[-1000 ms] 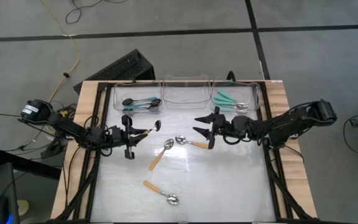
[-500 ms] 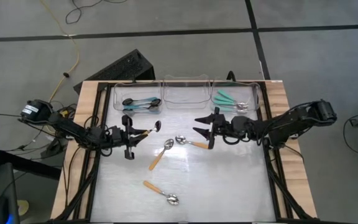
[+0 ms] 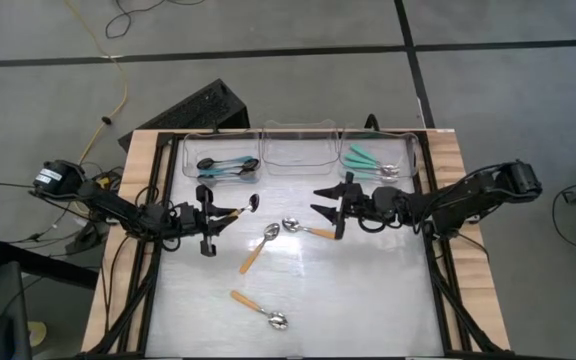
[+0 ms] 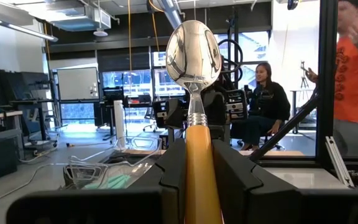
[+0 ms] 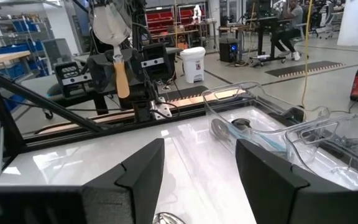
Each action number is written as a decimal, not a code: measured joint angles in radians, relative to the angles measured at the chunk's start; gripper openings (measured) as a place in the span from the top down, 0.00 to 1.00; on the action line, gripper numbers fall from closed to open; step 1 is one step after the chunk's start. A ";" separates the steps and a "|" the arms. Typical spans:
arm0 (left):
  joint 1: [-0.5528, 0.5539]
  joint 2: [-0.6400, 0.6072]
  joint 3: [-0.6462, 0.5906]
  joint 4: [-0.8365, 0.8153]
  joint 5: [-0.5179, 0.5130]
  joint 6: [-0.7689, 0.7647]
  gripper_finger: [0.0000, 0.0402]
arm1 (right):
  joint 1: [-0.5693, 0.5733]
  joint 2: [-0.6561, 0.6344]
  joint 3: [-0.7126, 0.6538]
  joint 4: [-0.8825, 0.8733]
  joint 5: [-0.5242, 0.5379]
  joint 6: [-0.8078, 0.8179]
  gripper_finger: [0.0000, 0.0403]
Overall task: Sort silverware by color (type)
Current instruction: Put the middle left yellow spoon into the top center transparent bin
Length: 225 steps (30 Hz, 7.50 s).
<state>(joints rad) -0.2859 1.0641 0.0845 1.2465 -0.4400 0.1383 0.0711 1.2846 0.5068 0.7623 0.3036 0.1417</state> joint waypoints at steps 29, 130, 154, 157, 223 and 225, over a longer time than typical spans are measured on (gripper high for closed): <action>0.000 0.000 0.000 0.001 0.000 0.012 0.90 | -0.002 0.000 0.000 0.001 0.020 -0.016 0.36; 0.085 0.000 0.033 0.042 0.191 0.019 0.90 | -0.017 0.587 0.766 -0.029 -0.279 -0.196 0.21; 0.089 0.000 0.034 0.024 0.211 -0.009 0.90 | -0.012 0.587 0.766 -0.043 -0.283 -0.248 0.90; 0.089 0.000 0.034 0.023 0.210 -0.008 0.90 | -0.014 0.587 0.766 -0.044 -0.283 -0.243 0.90; 0.089 0.001 0.034 -0.411 -0.307 -0.305 0.46 | -0.243 0.491 0.768 -0.543 0.258 -0.023 0.90; 0.089 0.001 0.034 -0.411 -0.307 -0.304 0.46 | -0.260 0.503 0.767 -0.589 0.255 -0.014 0.90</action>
<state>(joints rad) -0.1970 1.0649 0.1181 0.8352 -0.7467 -0.1661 -0.1886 1.7874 1.2737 0.1729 0.5587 0.1278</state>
